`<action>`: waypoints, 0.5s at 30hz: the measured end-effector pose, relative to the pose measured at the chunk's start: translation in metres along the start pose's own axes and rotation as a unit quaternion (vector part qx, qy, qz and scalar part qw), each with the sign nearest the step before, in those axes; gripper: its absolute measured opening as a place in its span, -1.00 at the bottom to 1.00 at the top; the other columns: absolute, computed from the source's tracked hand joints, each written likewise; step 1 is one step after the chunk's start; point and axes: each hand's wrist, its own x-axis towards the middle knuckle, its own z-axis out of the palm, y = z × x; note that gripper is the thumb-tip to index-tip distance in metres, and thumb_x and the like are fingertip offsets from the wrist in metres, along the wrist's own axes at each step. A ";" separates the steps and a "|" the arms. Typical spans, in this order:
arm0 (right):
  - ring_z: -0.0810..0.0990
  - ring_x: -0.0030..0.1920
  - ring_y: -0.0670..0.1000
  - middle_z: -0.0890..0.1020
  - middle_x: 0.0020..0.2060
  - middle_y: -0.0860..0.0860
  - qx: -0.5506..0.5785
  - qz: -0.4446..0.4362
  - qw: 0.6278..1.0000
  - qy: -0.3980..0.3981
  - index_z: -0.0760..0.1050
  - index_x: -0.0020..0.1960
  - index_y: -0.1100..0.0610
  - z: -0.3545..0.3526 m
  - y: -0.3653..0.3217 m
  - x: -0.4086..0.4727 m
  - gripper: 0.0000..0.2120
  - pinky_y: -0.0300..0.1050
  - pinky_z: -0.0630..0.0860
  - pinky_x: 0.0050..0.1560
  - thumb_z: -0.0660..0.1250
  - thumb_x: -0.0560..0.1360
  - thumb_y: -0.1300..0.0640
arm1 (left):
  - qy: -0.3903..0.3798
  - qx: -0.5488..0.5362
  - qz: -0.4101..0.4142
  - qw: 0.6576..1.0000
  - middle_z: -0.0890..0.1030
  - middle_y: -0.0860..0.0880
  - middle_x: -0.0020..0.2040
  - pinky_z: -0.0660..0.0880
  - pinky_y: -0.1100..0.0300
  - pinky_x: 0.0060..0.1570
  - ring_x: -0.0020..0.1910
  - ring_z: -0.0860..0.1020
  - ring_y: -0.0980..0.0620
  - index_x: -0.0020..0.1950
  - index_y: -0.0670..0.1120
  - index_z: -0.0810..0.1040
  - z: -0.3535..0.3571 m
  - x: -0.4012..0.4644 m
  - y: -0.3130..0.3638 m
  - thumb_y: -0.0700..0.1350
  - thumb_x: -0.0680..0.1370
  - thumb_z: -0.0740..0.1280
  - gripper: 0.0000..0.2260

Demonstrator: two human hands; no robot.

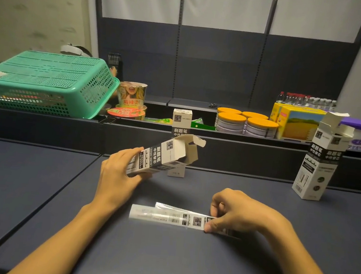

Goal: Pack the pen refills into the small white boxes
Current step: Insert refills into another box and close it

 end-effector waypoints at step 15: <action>0.66 -0.34 0.20 0.64 -0.25 0.29 0.493 -0.184 0.819 0.231 0.43 -0.08 0.34 -0.018 -0.019 -0.019 -0.93 -0.08 0.59 -0.39 0.28 0.54 0.33 | 0.016 -0.022 -0.031 0.999 0.58 0.05 0.13 0.46 -0.08 0.08 0.06 0.52 0.04 0.28 0.01 0.52 -0.002 0.002 0.001 0.29 0.28 0.36 -0.36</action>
